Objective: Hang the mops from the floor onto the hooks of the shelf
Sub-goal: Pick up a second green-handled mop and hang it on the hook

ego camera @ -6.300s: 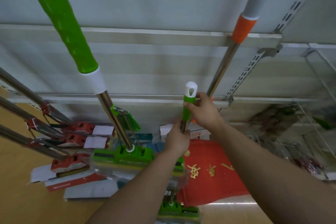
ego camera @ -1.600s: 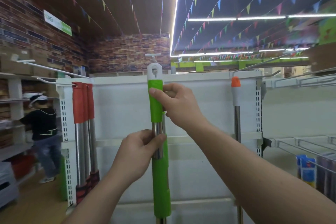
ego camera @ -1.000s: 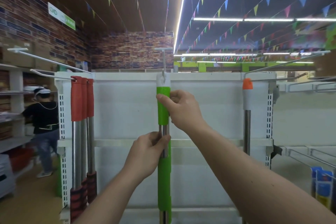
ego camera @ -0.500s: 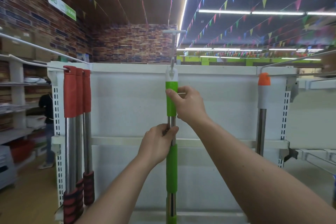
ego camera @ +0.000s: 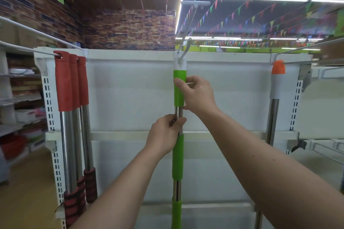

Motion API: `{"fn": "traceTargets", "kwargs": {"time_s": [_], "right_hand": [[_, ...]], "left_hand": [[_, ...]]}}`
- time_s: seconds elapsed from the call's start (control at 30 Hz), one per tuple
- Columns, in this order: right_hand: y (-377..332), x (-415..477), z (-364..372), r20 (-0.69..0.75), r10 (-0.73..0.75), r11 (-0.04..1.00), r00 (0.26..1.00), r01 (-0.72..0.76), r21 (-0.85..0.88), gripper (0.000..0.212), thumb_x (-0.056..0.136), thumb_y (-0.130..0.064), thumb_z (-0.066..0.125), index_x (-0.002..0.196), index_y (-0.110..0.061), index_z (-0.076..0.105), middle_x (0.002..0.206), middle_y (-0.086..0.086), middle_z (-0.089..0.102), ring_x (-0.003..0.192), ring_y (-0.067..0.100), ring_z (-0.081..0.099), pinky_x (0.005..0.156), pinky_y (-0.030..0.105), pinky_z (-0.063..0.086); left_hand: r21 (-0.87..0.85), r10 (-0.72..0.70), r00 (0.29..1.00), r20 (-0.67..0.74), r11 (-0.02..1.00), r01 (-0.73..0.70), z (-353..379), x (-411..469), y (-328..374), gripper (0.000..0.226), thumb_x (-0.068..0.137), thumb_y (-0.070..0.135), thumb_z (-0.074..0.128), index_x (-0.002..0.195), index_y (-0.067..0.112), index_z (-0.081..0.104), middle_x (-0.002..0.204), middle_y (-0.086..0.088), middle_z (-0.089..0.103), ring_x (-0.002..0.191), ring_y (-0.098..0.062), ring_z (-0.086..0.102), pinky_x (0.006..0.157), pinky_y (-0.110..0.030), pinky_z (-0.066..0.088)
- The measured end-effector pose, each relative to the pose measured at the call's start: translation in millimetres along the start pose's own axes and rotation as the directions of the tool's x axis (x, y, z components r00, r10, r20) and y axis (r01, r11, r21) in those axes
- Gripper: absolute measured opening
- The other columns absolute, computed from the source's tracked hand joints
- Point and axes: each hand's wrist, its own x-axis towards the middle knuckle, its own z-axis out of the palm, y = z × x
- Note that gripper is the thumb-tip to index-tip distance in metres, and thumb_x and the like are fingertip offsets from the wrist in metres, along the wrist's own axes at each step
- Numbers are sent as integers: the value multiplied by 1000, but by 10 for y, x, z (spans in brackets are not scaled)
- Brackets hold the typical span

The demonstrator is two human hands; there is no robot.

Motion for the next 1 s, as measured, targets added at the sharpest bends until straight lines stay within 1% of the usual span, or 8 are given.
{"fn": "traceTargets", "kwargs": {"time_s": [0.23, 0.33, 0.43, 0.6, 0.67, 0.8, 0.9, 1.0], "right_hand": [[15, -85, 49, -30, 9, 1000, 1000, -9, -17, 38, 93, -49, 68, 114, -18, 68, 98, 1, 74, 87, 21, 76, 77, 51, 65], [50, -181, 74, -50, 37, 998, 998, -40, -42, 28, 95, -46, 66, 106, -21, 65, 89, -6, 69, 91, 21, 74, 82, 52, 63], [172, -317, 115, -64, 73, 993, 995, -78, -86, 28, 95, -44, 67, 112, -23, 64, 92, -6, 69, 86, 17, 71, 82, 48, 63], [416, -606, 149, -47, 127, 976, 991, -134, -172, 31, 95, -34, 68, 123, -21, 65, 99, -3, 73, 66, 9, 64, 59, 28, 49], [499, -707, 148, -43, 154, 969, 987, -159, -187, 33, 94, -31, 68, 124, -20, 65, 105, 0, 75, 69, 12, 64, 59, 26, 47], [568, -869, 144, -48, 180, 953, 983, -186, -240, 36, 93, -30, 69, 127, -20, 64, 110, -2, 74, 94, 16, 70, 66, 25, 49], [635, -970, 120, -33, 209, 943, 977, -210, -259, 36, 93, -30, 70, 127, -19, 64, 111, -3, 73, 96, 17, 71, 66, 24, 51], [701, -1105, 96, -19, 258, 927, 966, -253, -276, 36, 92, -31, 70, 126, -20, 65, 115, 0, 73, 98, 22, 74, 68, 30, 52]], "left_hand": [[-85, -30, 999, -22, 996, 28, 21, -82, -128, 23, 91, 43, 66, 100, 22, 74, 87, 8, 73, 86, -17, 68, 73, -29, 48], [-130, -48, 999, 6, 990, 48, 59, -242, -293, 27, 90, 33, 71, 115, 23, 72, 100, 9, 72, 95, -16, 69, 83, -28, 51], [-180, -70, 996, 55, 980, 78, 129, -395, -480, 42, 88, 27, 74, 129, 32, 64, 109, 4, 74, 95, -18, 71, 89, -33, 55], [-187, -147, 983, 113, 968, 167, 200, -551, -694, 37, 85, 32, 73, 120, 24, 68, 110, 1, 75, 93, -21, 72, 91, -40, 58], [-175, -165, 978, 125, 967, 186, 194, -596, -733, 31, 87, 30, 72, 117, 23, 69, 107, 4, 72, 94, -20, 69, 90, -33, 55], [-114, -176, 976, 126, 975, 191, 189, -660, -798, 27, 90, 28, 70, 117, 23, 69, 99, 8, 67, 95, -18, 64, 85, -28, 47], [-90, -199, 972, 126, 973, 211, 221, -714, -871, 28, 89, 27, 70, 117, 23, 69, 104, 7, 71, 97, -20, 66, 86, -28, 49], [-78, -215, 969, 124, 971, 226, 223, -812, -908, 27, 92, 24, 67, 118, 20, 69, 104, 5, 70, 93, -19, 62, 82, -25, 42]]}}
